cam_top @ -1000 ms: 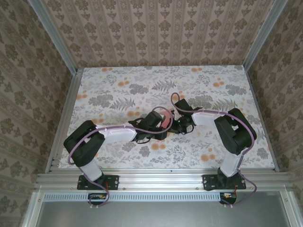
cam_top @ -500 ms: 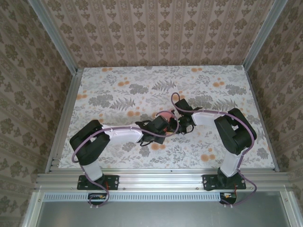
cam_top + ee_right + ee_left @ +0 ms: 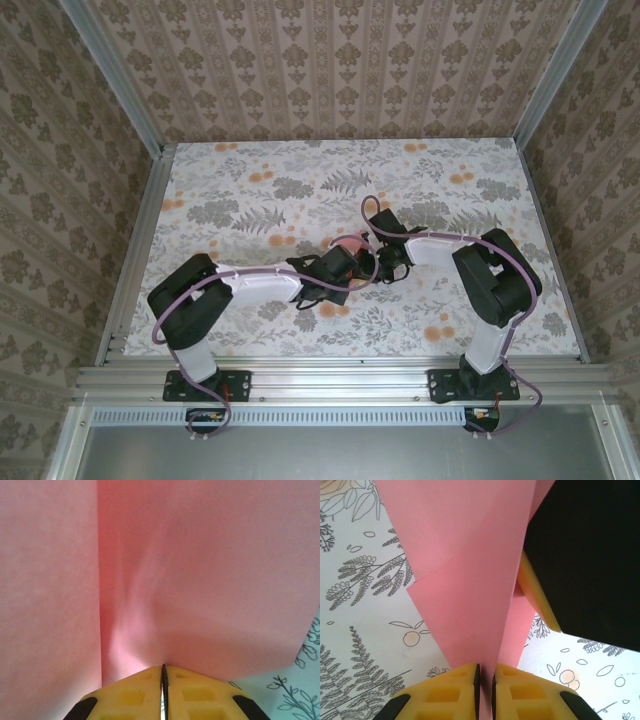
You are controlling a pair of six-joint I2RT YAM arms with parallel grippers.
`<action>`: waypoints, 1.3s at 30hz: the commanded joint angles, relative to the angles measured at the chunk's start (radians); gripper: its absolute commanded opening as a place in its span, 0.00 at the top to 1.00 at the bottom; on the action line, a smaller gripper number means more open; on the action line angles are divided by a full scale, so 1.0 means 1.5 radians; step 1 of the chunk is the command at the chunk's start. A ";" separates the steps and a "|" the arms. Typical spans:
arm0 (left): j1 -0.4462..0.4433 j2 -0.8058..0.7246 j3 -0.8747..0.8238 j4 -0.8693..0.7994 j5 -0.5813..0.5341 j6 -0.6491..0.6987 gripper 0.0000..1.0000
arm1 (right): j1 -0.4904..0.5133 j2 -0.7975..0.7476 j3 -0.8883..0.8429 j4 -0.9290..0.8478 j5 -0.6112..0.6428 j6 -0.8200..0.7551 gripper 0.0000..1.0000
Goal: Fold a paper plane with a square sheet of paper (pick it up from the middle)
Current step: Fourth fold the wing at the center of the table.
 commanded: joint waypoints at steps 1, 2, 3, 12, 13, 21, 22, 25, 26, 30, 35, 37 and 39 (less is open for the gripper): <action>0.009 -0.027 -0.020 0.026 0.022 -0.015 0.83 | 0.001 0.014 0.008 -0.013 -0.005 0.005 0.88; 0.011 -0.031 -0.024 0.032 0.027 -0.016 0.83 | 0.001 0.015 0.008 -0.013 -0.005 0.005 0.88; 0.015 -0.035 -0.030 0.038 0.032 -0.018 0.84 | 0.001 0.015 0.008 -0.014 -0.005 0.004 0.88; 0.025 -0.041 -0.041 0.053 0.056 -0.020 0.87 | 0.001 0.014 0.011 -0.015 -0.006 0.005 0.88; 0.025 -0.041 -0.043 0.056 0.059 -0.021 0.86 | 0.001 0.014 0.010 -0.016 -0.005 0.004 0.88; 0.029 -0.046 -0.046 0.063 0.071 -0.022 0.83 | 0.001 0.015 0.010 -0.018 -0.006 0.004 0.87; 0.029 -0.046 -0.047 0.063 0.070 -0.022 0.84 | 0.002 0.015 0.010 -0.018 -0.005 0.004 0.87; 0.031 -0.047 -0.048 0.063 0.070 -0.024 0.84 | 0.001 0.015 0.012 -0.019 -0.007 0.004 0.87; 0.030 -0.047 -0.049 0.064 0.072 -0.024 0.86 | 0.001 0.015 0.011 -0.019 -0.006 0.004 0.87; 0.039 -0.049 -0.064 0.088 0.089 -0.032 0.94 | 0.001 0.015 0.012 -0.022 -0.005 0.003 0.87; 0.061 -0.048 -0.090 0.135 0.141 -0.043 0.97 | 0.001 0.015 0.014 -0.022 -0.004 0.003 0.87; 0.069 -0.041 -0.094 0.144 0.159 -0.045 0.98 | 0.001 0.015 0.015 -0.022 -0.005 0.003 0.87; 0.074 -0.033 -0.099 0.154 0.175 -0.046 0.98 | 0.001 0.015 0.017 -0.024 -0.006 0.003 0.87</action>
